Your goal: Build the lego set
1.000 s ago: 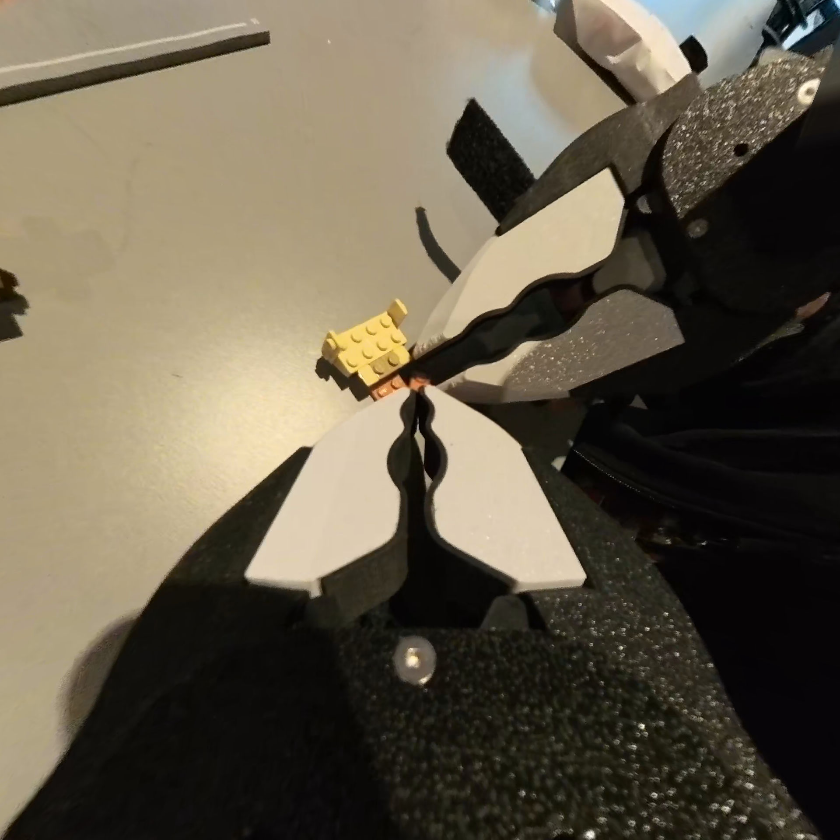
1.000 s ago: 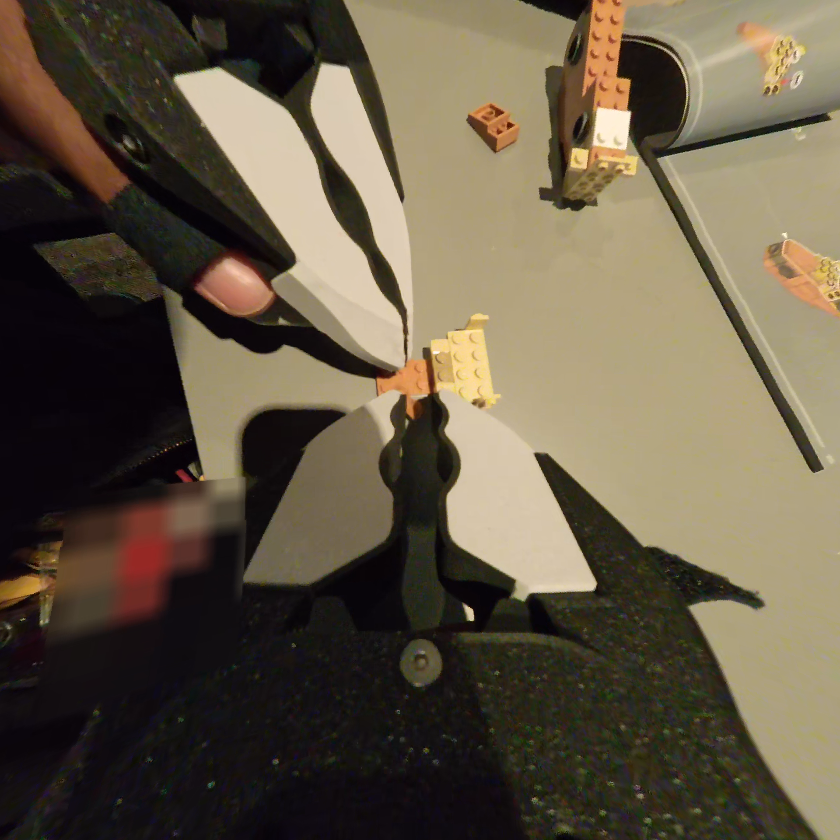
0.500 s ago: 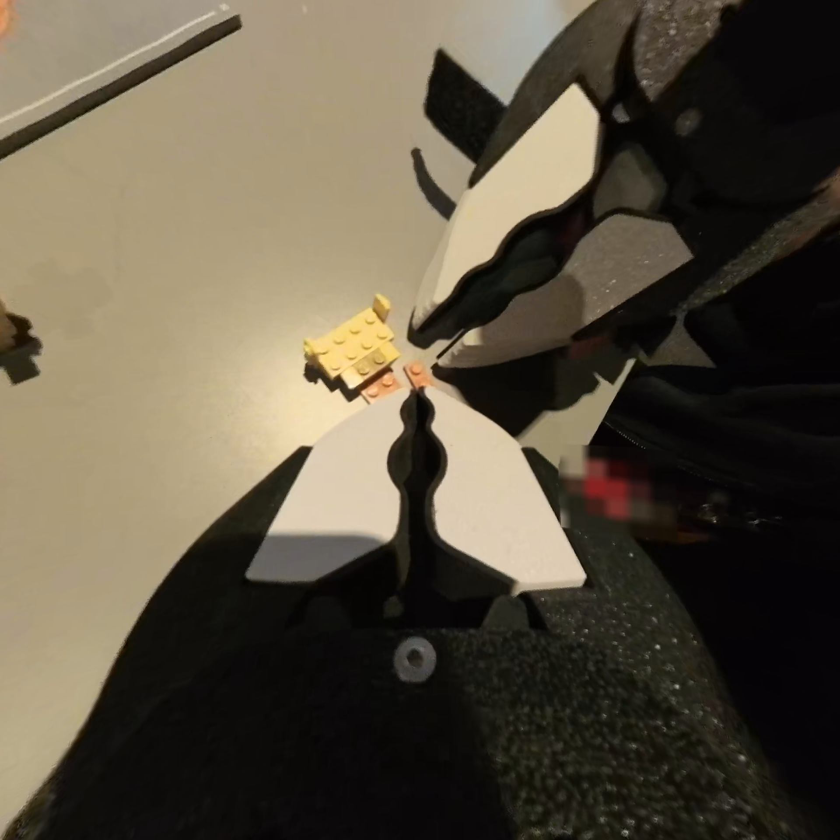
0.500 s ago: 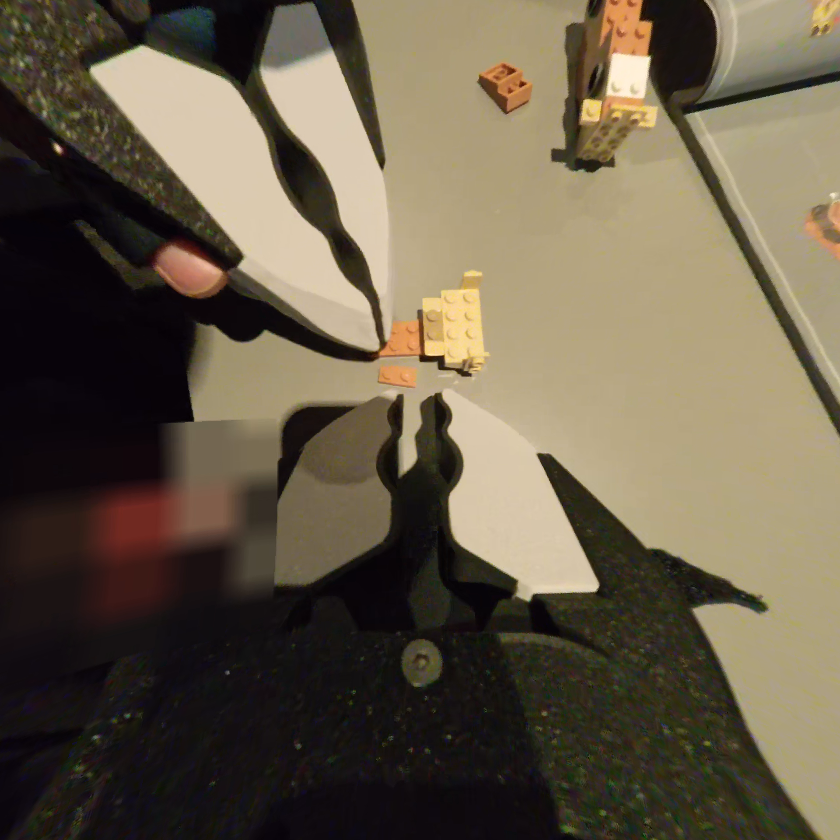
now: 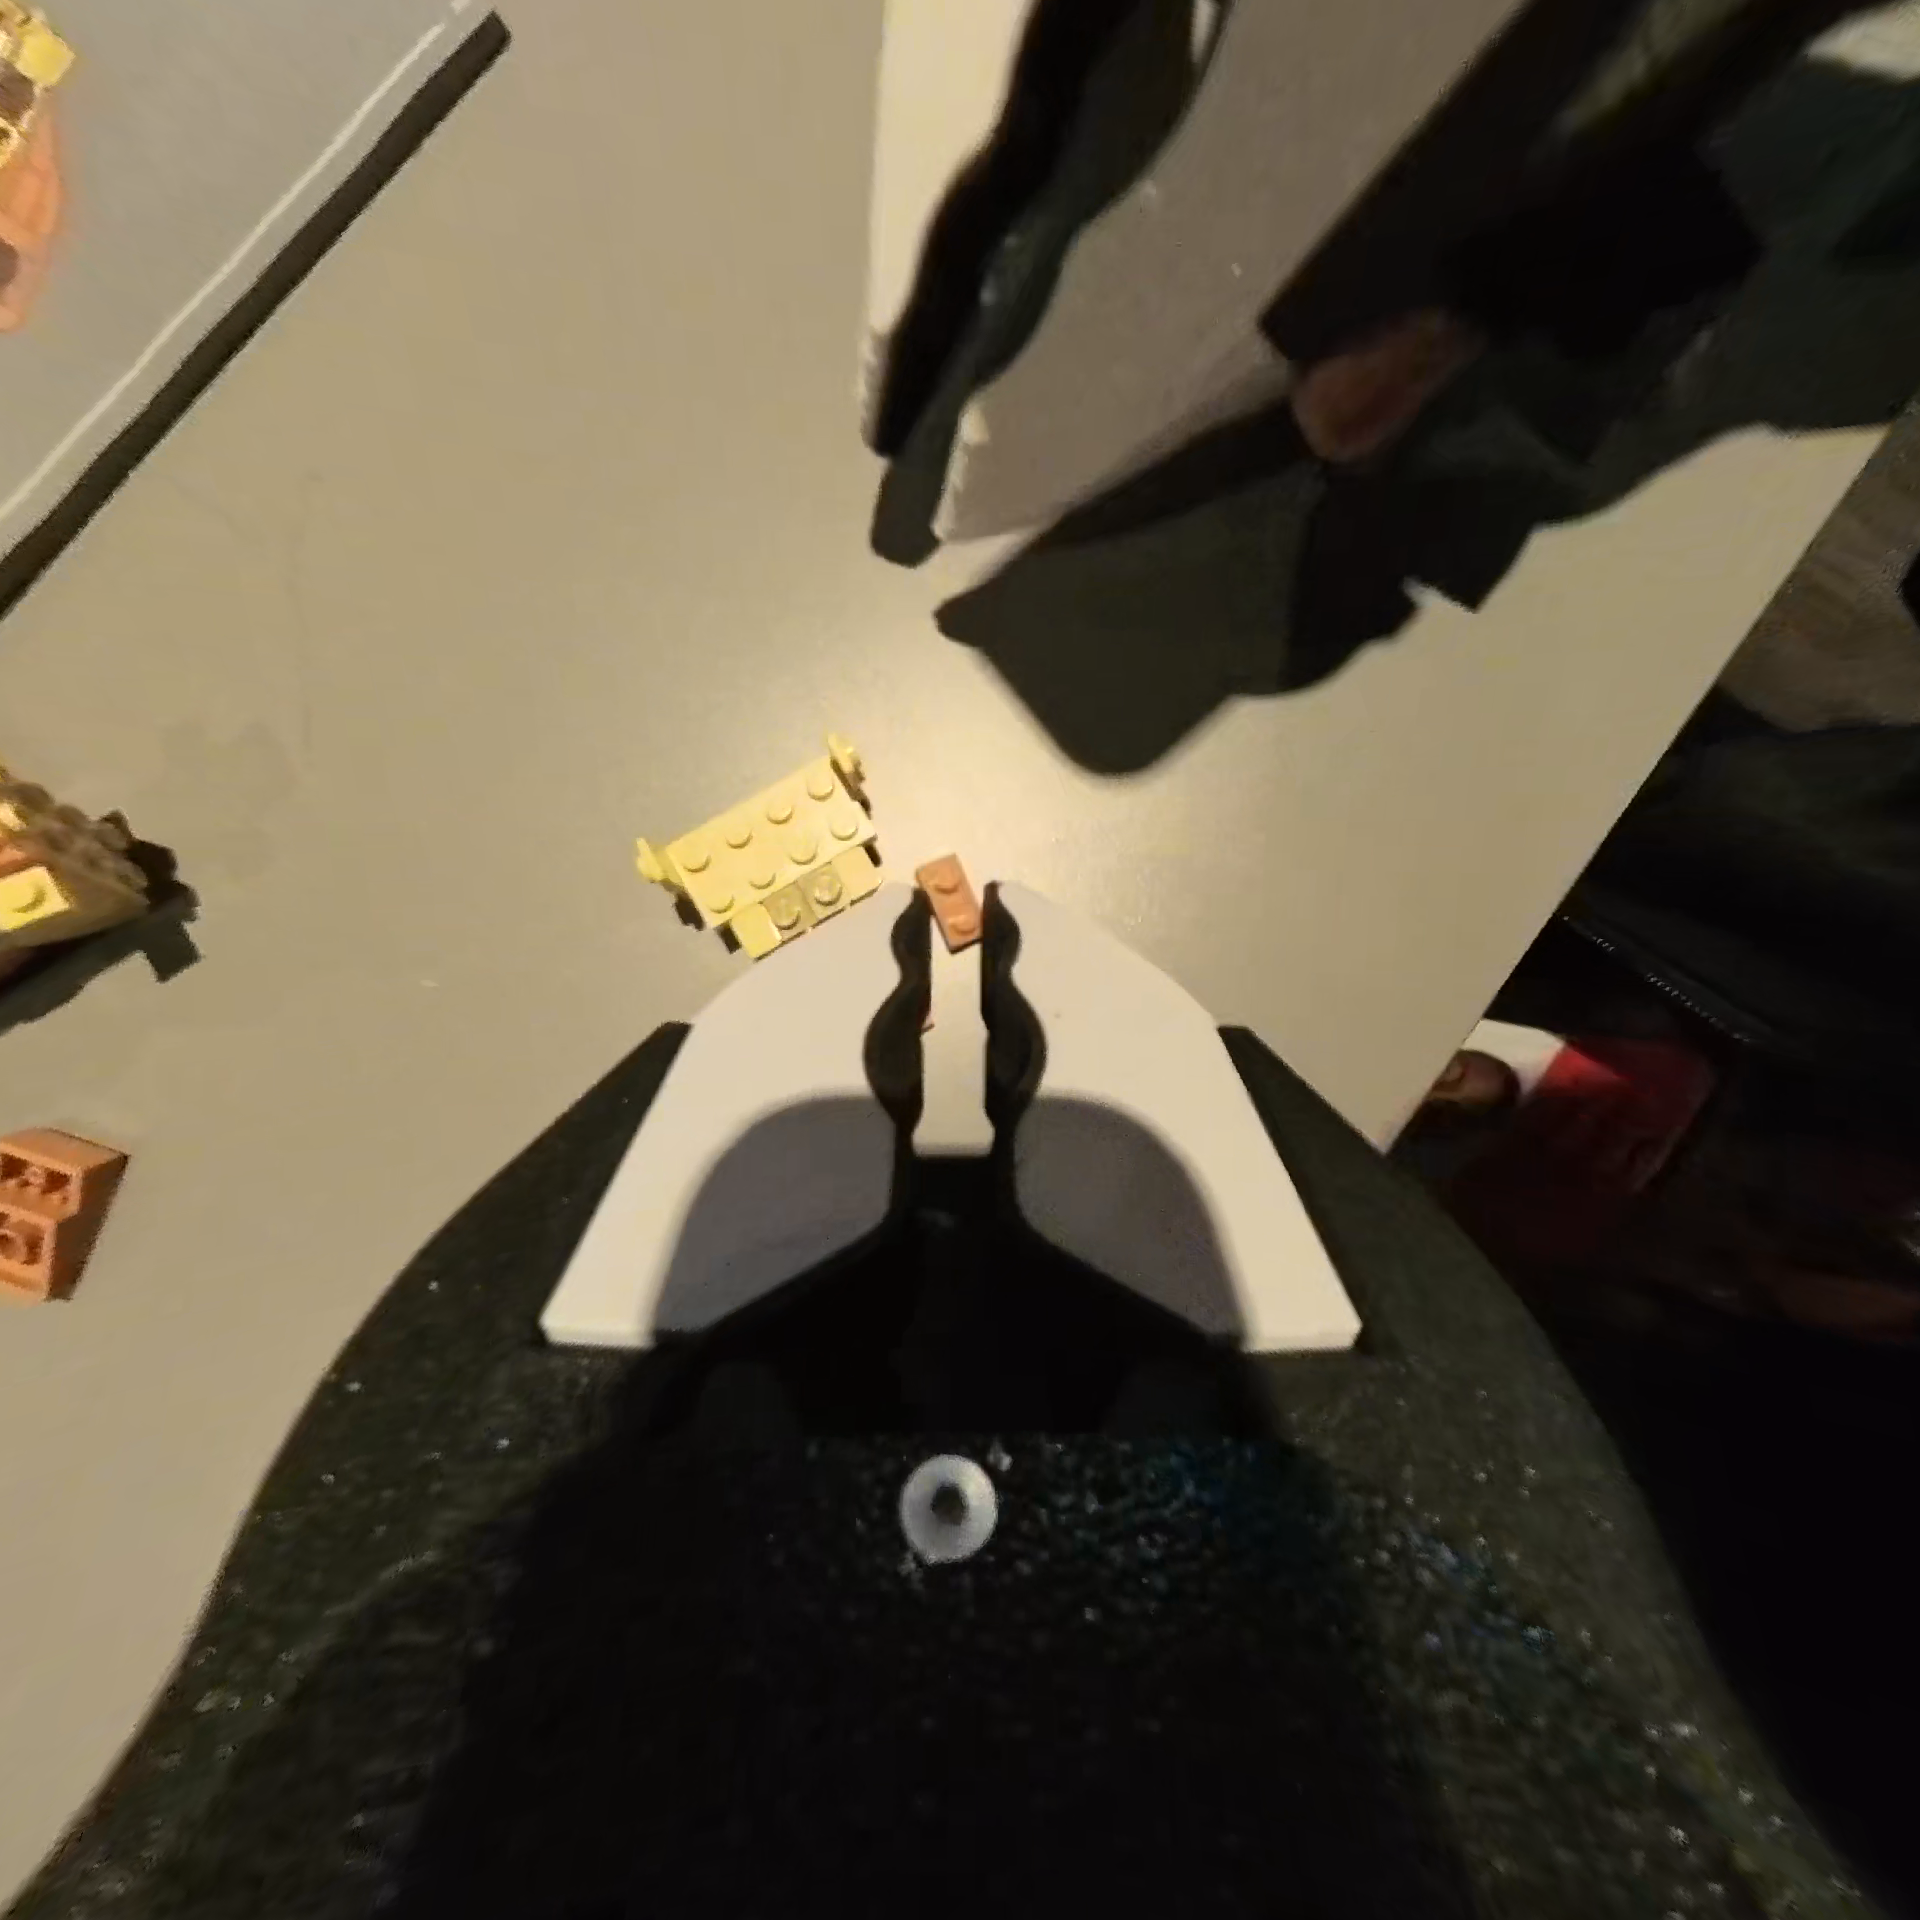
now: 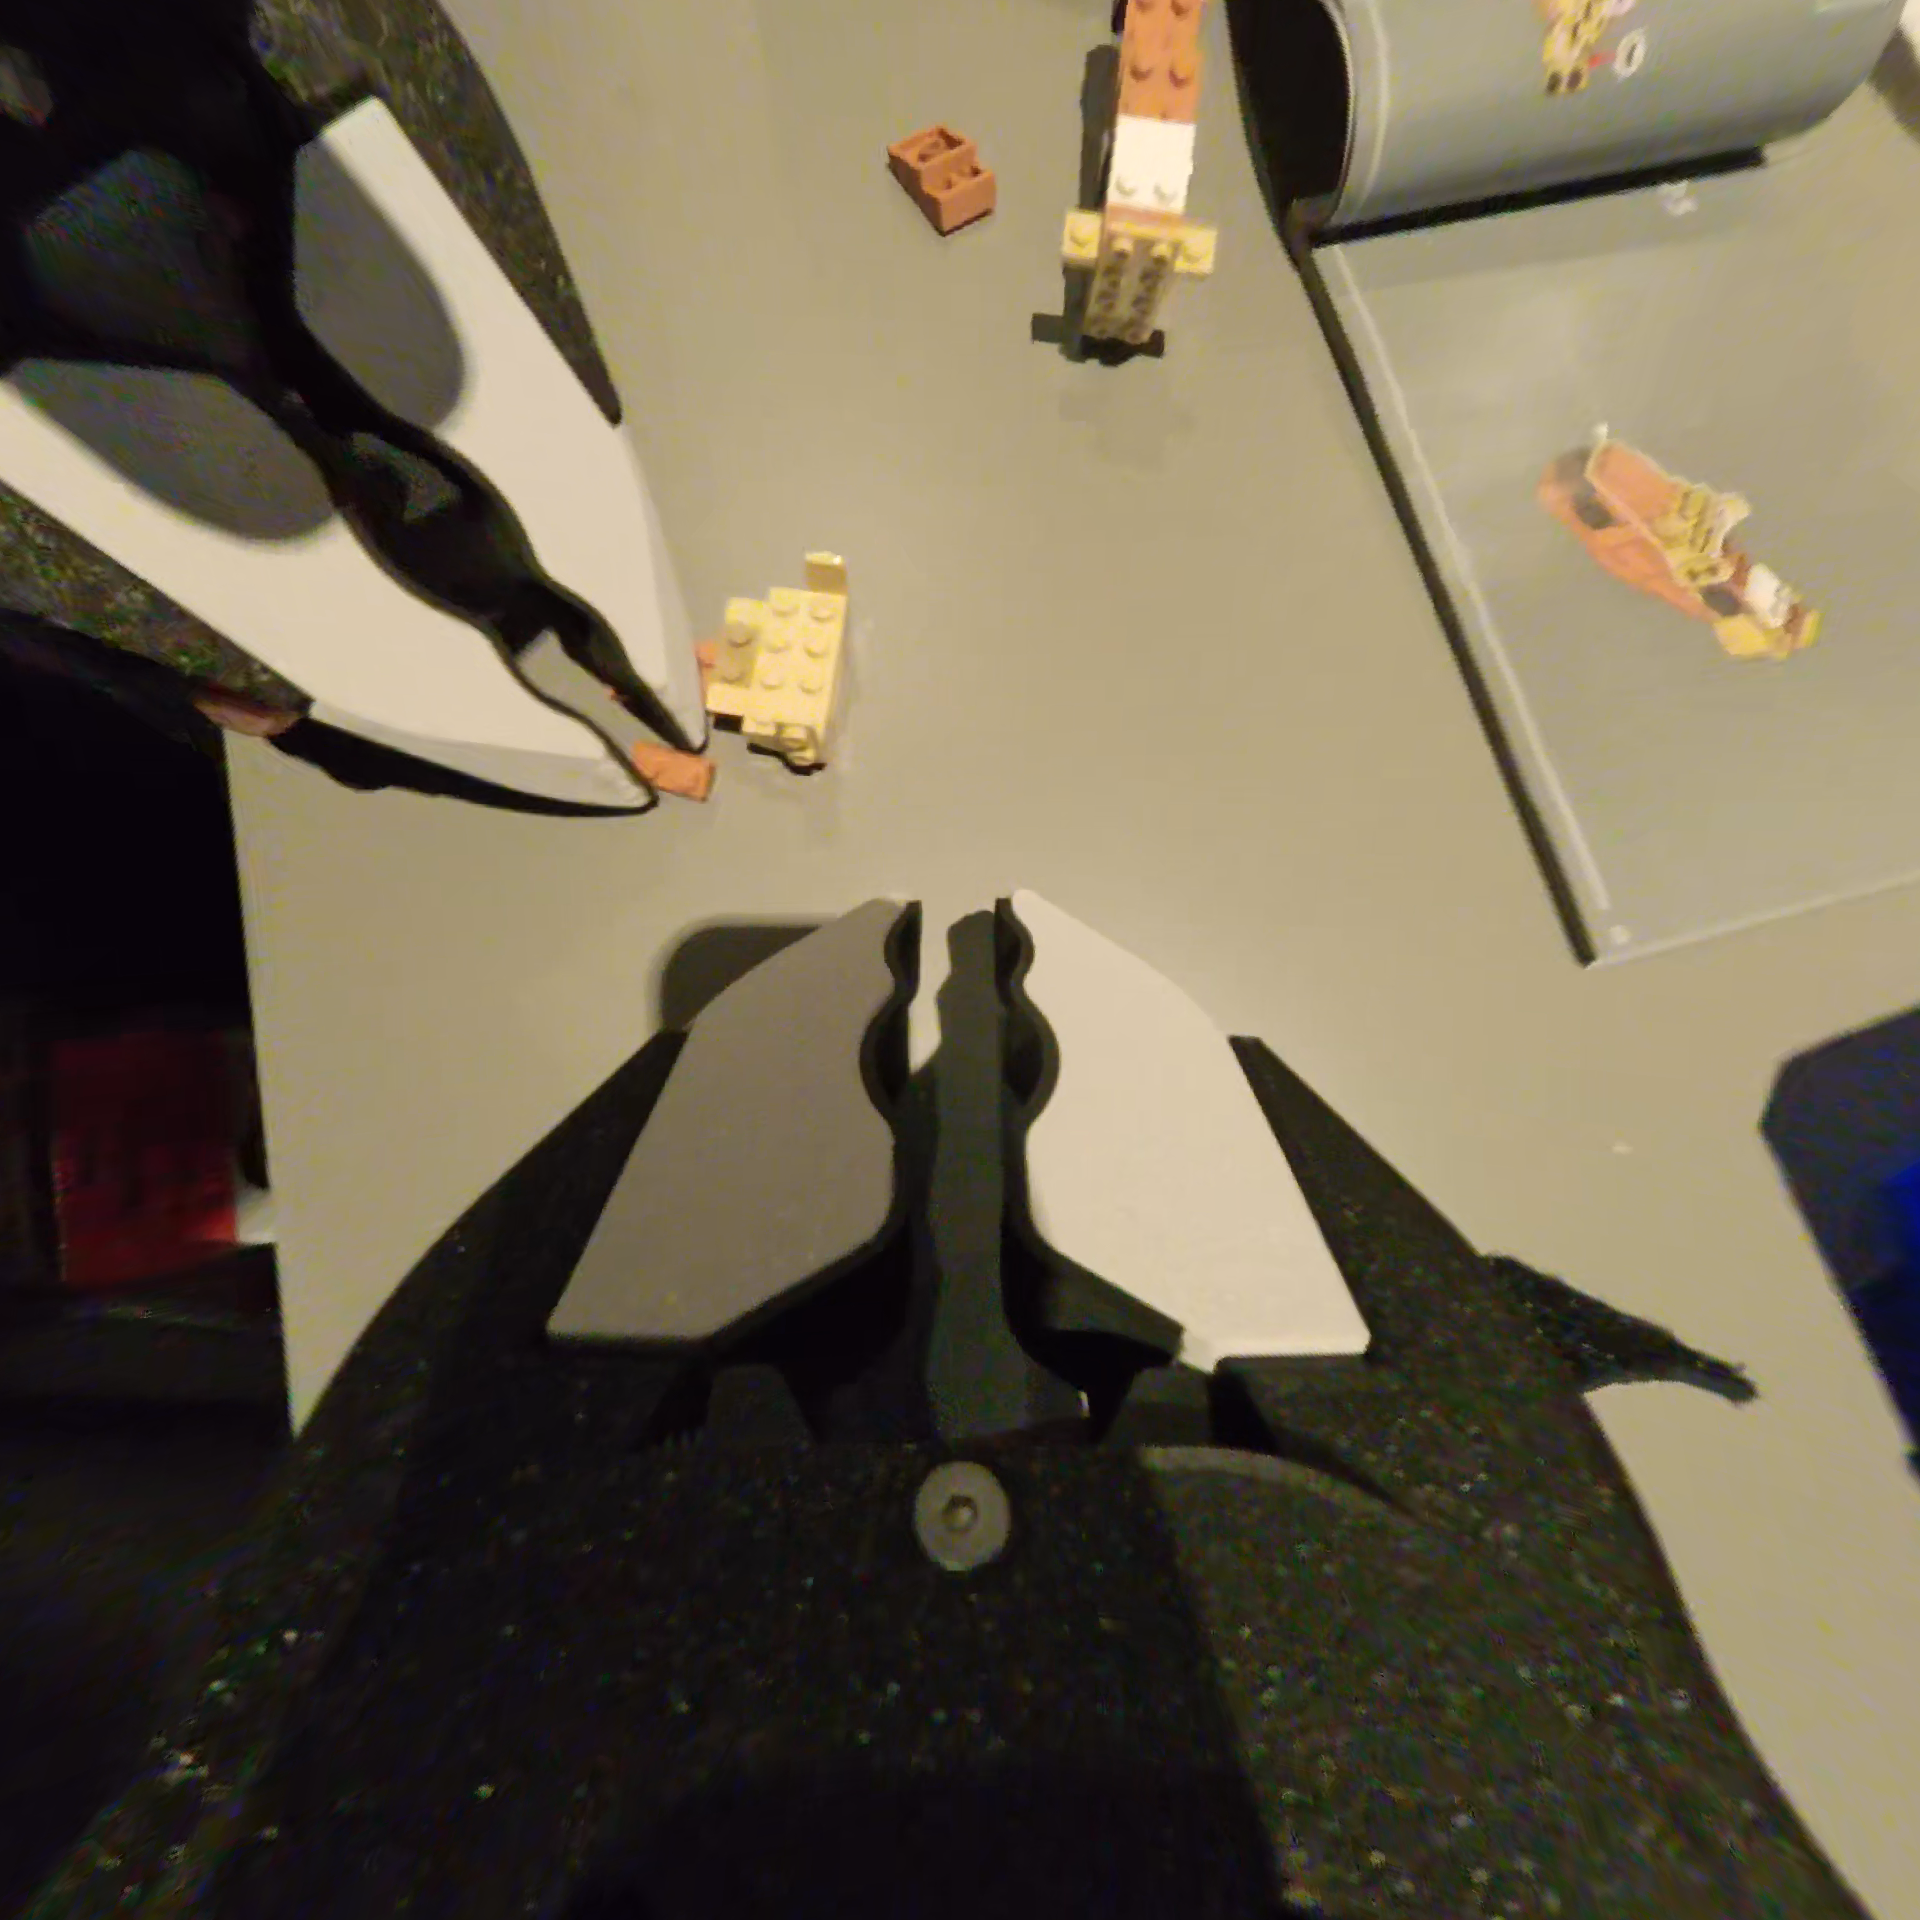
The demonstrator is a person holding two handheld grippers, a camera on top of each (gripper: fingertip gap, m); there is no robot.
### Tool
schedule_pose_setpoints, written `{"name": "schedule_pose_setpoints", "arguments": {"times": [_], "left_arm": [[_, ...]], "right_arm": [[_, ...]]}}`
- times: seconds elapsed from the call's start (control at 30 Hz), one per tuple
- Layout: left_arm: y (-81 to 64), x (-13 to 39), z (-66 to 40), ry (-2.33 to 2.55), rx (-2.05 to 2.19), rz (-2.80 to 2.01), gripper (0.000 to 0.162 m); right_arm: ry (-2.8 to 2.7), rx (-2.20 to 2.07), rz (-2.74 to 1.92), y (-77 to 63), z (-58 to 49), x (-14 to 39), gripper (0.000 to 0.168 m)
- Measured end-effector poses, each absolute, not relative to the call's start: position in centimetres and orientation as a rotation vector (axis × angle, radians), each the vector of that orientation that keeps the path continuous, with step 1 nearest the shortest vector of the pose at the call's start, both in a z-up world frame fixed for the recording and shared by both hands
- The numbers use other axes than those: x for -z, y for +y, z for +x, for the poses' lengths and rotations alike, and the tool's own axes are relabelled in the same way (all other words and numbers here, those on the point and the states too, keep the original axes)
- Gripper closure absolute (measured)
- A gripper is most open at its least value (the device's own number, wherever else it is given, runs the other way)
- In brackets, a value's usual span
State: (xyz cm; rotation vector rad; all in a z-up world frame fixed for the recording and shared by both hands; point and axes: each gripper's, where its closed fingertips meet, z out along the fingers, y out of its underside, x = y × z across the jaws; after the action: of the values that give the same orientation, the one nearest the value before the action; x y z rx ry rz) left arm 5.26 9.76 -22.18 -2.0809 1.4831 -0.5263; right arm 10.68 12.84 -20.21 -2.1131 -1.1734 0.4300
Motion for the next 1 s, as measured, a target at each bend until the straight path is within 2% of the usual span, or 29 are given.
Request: {"name": "schedule_pose_setpoints", "arguments": {"times": [0.3,0.57,1.0], "left_arm": [[9.3,22.4,5.2,1.528,0.476,-2.077,0.154],[9.0,22.4,5.3,1.629,0.417,-2.095,0.154],[8.7,22.4,6.0,1.692,0.463,-2.141,0.154]], "right_arm": [[-1.392,-0.41,-1.881,17.0,9.7,17.8,0.155],[-1.196,-0.37,-1.709,19.4,10.5,15.8,0.157],[-1.153,-0.316,-1.686,19.1,10.5,16.3,0.157]]}}
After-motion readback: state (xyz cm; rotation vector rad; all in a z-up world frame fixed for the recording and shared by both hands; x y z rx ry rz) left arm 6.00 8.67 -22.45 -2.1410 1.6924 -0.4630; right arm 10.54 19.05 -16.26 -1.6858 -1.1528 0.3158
